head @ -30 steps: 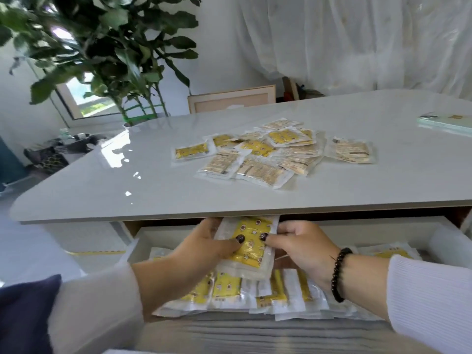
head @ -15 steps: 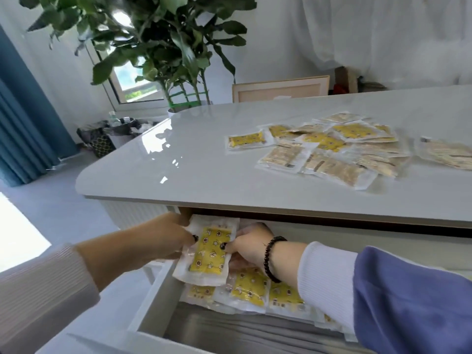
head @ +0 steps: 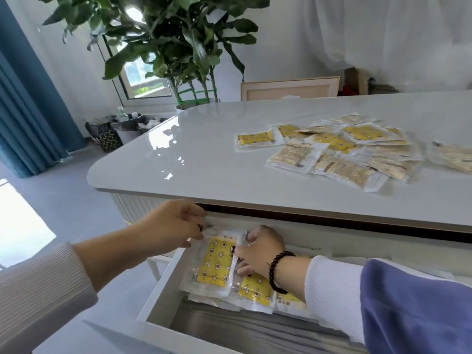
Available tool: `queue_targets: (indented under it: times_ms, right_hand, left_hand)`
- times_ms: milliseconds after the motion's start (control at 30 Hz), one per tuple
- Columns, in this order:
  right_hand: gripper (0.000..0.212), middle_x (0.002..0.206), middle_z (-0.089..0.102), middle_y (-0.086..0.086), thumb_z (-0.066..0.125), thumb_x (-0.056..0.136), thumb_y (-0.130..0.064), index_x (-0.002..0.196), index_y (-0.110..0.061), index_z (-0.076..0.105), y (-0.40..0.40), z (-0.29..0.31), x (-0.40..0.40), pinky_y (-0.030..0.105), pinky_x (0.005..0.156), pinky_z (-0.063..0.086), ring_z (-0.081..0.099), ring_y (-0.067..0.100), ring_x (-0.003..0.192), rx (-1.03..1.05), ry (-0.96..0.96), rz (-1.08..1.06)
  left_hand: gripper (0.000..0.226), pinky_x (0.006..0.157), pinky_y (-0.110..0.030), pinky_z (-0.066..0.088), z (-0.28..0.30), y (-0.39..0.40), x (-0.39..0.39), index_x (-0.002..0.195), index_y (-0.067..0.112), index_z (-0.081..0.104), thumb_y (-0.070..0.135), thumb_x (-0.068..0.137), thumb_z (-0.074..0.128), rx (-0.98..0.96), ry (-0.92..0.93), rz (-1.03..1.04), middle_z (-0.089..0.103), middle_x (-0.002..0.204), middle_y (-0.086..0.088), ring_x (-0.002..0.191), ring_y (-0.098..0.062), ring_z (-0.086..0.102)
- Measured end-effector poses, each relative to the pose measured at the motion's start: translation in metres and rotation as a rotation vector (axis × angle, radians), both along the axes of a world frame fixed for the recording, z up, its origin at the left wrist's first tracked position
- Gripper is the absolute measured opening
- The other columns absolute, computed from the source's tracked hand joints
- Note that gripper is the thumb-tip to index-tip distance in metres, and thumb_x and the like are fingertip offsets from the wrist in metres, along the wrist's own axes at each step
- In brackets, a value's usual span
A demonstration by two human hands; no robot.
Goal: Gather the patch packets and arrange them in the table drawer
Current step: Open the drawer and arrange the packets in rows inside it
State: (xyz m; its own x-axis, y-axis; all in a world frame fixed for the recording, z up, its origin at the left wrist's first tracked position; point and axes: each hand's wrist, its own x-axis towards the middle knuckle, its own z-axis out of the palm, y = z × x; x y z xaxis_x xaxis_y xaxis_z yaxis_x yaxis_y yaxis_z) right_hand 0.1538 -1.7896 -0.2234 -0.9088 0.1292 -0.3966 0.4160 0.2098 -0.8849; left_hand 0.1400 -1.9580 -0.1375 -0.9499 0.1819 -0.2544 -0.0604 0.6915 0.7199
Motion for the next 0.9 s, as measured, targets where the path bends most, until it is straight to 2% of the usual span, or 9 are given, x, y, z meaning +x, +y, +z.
queue_targets:
  times_ms: [100,233,367,467,567,667,733,833,900]
  right_hand:
    - [0.016,0.071,0.062,0.013,0.051,0.088,0.001,0.102,-0.007,0.052,0.012,0.013,0.012,0.040,0.067,0.060,0.071,0.031,0.067,-0.004,0.026,0.006]
    - [0.014,0.071,0.063,0.016,0.050,0.088,0.004,0.089,-0.008,0.058,0.034,0.031,0.043,0.028,0.046,0.054,0.066,0.024,0.051,0.011,0.057,0.043]
    - [0.012,0.069,0.065,0.010,0.052,0.087,0.000,0.083,-0.009,0.060,0.068,0.050,0.073,0.027,0.047,0.053,0.065,0.018,0.049,0.144,0.157,0.079]
    - [0.012,0.070,0.070,0.006,0.059,0.084,-0.005,0.080,-0.014,0.064,0.103,0.071,0.088,0.028,0.056,0.057,0.068,0.014,0.056,0.334,0.340,0.097]
    - [0.013,0.066,0.071,0.006,0.062,0.084,-0.003,0.078,-0.013,0.067,0.136,0.088,0.098,0.031,0.055,0.058,0.069,0.020,0.056,0.300,0.449,-0.002]
    - [0.015,0.064,0.071,0.006,0.061,0.083,0.000,0.075,-0.012,0.066,0.162,0.101,0.095,0.026,0.047,0.050,0.067,0.025,0.050,0.260,0.576,-0.115]
    - [0.017,0.063,0.070,0.005,0.062,0.082,0.001,0.074,-0.014,0.066,0.181,0.108,0.081,0.021,0.046,0.048,0.066,0.019,0.051,0.295,0.664,-0.185]
    - [0.013,0.076,0.070,-0.002,0.066,0.082,-0.009,0.080,-0.022,0.065,0.207,0.109,0.050,0.016,0.063,0.051,0.065,0.009,0.068,0.519,0.757,-0.229]
    - [0.020,0.105,0.063,-0.008,0.067,0.083,-0.032,0.102,-0.026,0.062,0.212,0.101,0.030,0.026,0.090,0.048,0.057,0.006,0.098,0.811,0.673,-0.007]
  left_hand:
    - [0.022,0.066,-0.021,0.052,0.010,0.007,0.004,0.102,0.018,0.064,0.002,0.088,0.059,0.019,0.053,-0.040,0.075,0.092,0.003,0.081,-0.009,0.072]
    - [0.021,0.067,-0.020,0.051,0.023,0.021,0.012,0.098,0.018,0.067,0.002,0.089,0.056,0.070,0.113,-0.079,0.076,0.086,0.005,0.080,-0.007,0.072]
    - [0.024,0.075,-0.028,0.056,0.031,0.045,0.015,0.096,0.018,0.068,0.000,0.089,0.054,0.133,0.182,-0.105,0.076,0.084,0.005,0.081,-0.010,0.072]
    - [0.026,0.072,-0.024,0.056,0.033,0.070,0.013,0.094,0.017,0.069,-0.002,0.089,0.052,0.223,0.216,-0.112,0.076,0.085,0.001,0.082,-0.012,0.073]
    - [0.027,0.072,-0.031,0.055,0.029,0.098,0.003,0.092,0.017,0.070,-0.003,0.087,0.052,0.279,0.267,-0.115,0.075,0.085,0.002,0.081,-0.013,0.071]
    - [0.023,0.080,-0.027,0.049,0.021,0.126,-0.022,0.091,0.023,0.068,0.002,0.084,0.060,0.211,0.472,-0.140,0.072,0.091,0.009,0.090,-0.009,0.066]
    - [0.027,0.091,-0.026,0.045,0.020,0.145,-0.040,0.106,0.026,0.063,0.015,0.082,0.068,0.090,0.597,-0.203,0.063,0.111,0.010,0.106,-0.009,0.059]
    - [0.058,0.100,-0.027,0.034,0.019,0.173,-0.060,0.131,0.026,0.047,0.038,0.080,0.072,-0.048,0.569,-0.274,0.044,0.137,0.004,0.126,-0.016,0.044]
    - [0.065,0.103,-0.029,0.034,0.013,0.189,-0.074,0.136,0.024,0.043,0.047,0.081,0.067,-0.101,0.548,-0.278,0.043,0.141,0.002,0.129,-0.018,0.042]
